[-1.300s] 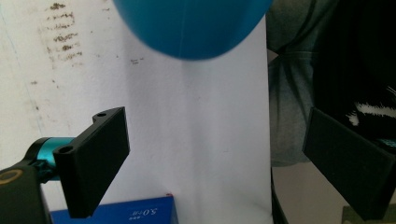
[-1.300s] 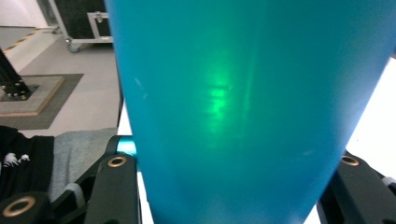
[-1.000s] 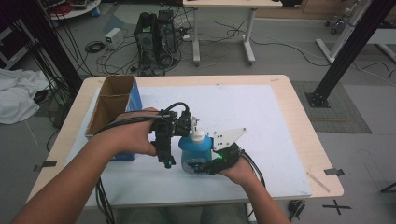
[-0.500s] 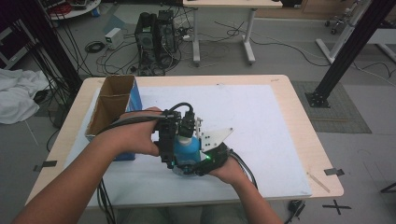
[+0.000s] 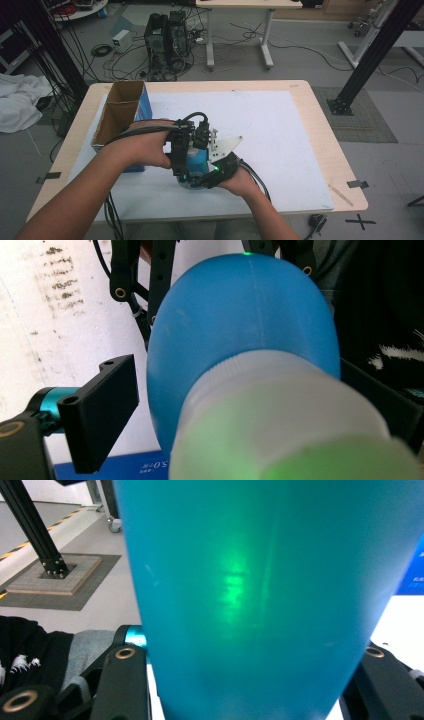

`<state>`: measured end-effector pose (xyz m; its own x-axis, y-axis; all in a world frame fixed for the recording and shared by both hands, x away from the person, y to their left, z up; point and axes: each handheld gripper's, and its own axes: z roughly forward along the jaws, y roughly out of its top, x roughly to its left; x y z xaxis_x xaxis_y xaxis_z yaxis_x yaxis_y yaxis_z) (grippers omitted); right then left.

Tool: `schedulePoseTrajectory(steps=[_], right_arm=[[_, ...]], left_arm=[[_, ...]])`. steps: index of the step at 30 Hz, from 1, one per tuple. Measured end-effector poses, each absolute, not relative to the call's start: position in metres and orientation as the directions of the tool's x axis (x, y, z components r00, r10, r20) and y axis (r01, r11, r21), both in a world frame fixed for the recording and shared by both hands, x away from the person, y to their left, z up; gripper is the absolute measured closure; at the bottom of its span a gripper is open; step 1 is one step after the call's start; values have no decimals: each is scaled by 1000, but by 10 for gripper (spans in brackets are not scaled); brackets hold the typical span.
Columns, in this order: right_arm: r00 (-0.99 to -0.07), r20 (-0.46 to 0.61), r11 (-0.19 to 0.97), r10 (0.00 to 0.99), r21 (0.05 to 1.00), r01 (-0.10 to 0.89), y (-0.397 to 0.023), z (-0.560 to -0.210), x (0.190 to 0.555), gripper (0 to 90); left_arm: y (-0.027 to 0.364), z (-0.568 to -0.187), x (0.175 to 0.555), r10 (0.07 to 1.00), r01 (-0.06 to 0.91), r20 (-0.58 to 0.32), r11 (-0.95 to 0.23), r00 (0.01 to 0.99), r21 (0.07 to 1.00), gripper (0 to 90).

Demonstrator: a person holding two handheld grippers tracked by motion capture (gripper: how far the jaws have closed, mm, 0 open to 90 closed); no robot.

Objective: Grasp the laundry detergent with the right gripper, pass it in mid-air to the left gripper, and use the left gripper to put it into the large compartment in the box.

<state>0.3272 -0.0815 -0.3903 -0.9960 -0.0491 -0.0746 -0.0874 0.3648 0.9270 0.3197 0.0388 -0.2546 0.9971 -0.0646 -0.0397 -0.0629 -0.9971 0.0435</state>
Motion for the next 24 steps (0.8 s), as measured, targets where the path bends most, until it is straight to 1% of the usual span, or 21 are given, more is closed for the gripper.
schedulePoseTrajectory(steps=[2, 4, 5, 6, 7, 8, 9, 10, 11, 13, 15, 17, 18, 22, 24], right_arm=[[-995, -83, 361, -48, 928, -95, -81, -391, 327, 451], [-999, -16, 406, -46, 913, -34, -83, -390, 323, 450], [-999, -4, 412, -46, 911, -23, -83, -390, 322, 450], [-999, -11, 409, -46, 912, -29, -83, -390, 322, 450], [-999, -23, 403, -47, 914, -40, -83, -390, 323, 450], [-999, -9, 390, -46, 920, -26, -83, -390, 322, 450], [-998, -38, 396, -47, 917, -54, -82, -390, 324, 450], [-998, -39, 395, -49, 917, -55, -82, -390, 324, 450], [-999, -16, 394, -51, 918, -35, -82, -389, 322, 450], [-998, -32, 385, -52, 921, -49, -81, -390, 323, 450], [-998, -14, 396, -55, 918, -35, -82, -389, 322, 450], [-999, -9, 395, -37, 918, -23, -80, -390, 321, 450], [-999, -5, 398, -39, 917, -21, -80, -390, 321, 450], [-999, -19, 389, -38, 921, -33, -79, -390, 321, 450], [-999, -9, 394, -42, 919, -25, -79, -390, 321, 451]], left_arm=[[38, -255, 321, -76, -75, -24, -996, 997, 39, 74], [38, -255, 321, -74, -73, -15, -997, 997, 34, 77], [39, -255, 320, -61, -61, -21, -998, 998, 30, 84], [39, -256, 319, -56, -55, -26, -998, 998, 32, 91], [38, -254, 322, -94, -94, -22, -996, 995, 9, 97], [39, -256, 319, -65, -64, -26, -998, 998, 26, 114], [39, -256, 319, -60, -59, -27, -998, 998, 23, 126], [38, -256, 318, -60, -60, -26, -998, 998, 25, 127], [37, -256, 319, -82, -82, -18, -996, 996, 26, 127], [37, -256, 318, -68, -68, -25, -997, 997, 29, 128], [37, -256, 319, -82, -82, -10, -996, 997, 31, 129], [37, -256, 317, -73, -72, -30, -997, 997, 31, 149], [37, -256, 318, -86, -85, -14, -996, 996, 29, 154], [37, -256, 317, -88, -88, -5, -996, 996, 30, 159], [37, -256, 317, -87, -87, -3, -996, 996, 32, 174]])
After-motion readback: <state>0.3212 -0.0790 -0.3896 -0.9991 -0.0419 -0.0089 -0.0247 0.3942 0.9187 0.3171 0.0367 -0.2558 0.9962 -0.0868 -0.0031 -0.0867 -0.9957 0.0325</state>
